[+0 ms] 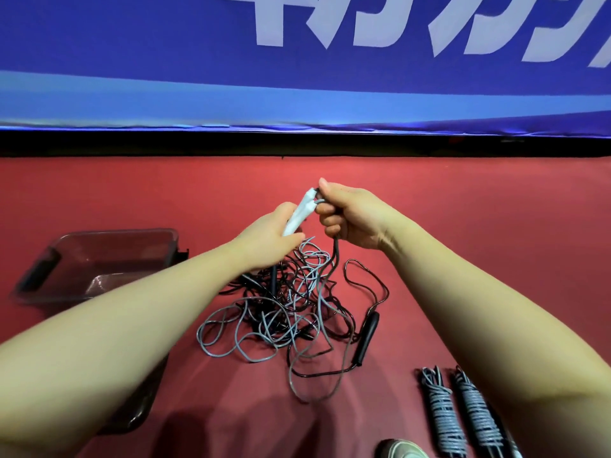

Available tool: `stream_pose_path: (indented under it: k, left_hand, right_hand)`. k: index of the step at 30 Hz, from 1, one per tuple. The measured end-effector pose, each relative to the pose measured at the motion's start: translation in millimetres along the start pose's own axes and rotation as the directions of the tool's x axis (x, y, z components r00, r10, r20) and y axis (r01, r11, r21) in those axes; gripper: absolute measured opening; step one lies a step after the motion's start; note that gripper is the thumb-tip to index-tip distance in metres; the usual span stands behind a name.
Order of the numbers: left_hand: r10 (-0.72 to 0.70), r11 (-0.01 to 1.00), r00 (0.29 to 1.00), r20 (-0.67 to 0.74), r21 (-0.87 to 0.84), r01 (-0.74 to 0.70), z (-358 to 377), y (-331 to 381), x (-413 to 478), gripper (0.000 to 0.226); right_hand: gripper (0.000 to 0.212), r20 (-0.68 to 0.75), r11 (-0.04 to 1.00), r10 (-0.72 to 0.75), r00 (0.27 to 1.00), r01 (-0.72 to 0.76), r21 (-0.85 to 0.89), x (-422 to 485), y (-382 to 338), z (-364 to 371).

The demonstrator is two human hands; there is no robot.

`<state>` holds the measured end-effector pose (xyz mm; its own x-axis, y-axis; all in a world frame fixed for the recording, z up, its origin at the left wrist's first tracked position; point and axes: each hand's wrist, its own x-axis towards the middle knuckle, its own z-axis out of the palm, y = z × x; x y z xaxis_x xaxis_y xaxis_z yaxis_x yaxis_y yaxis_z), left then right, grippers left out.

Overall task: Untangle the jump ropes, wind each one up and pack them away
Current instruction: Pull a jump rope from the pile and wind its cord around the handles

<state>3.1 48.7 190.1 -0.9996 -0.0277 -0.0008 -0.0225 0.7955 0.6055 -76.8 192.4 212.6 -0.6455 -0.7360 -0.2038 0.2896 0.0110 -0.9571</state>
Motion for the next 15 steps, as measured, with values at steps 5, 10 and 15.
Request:
stream_pose_path:
  k: [5,10,15]
  left_hand:
    - [-0.024,0.998,0.985,-0.173,-0.054,0.014,2.9,0.5,6.4,0.017]
    - [-0.077,0.997,0.968,-0.241,-0.041,0.069,1.1,-8.3,6.5,0.030]
    - [-0.057,0.997,0.947,-0.317,-0.070,0.037,1.6,-12.2,9.2,0.030]
  right_hand:
    - [0.031,0.045,0.996,-0.013,0.999,0.017,-0.087,0.3,-1.3,3.6]
    - [0.035,0.032,0.939,0.010,0.999,0.002,-0.343,-0.6,2.1,-6.3]
    - [0.030,0.040,0.985,0.045,0.998,-0.038,-0.167,2.9,15.9,-7.5]
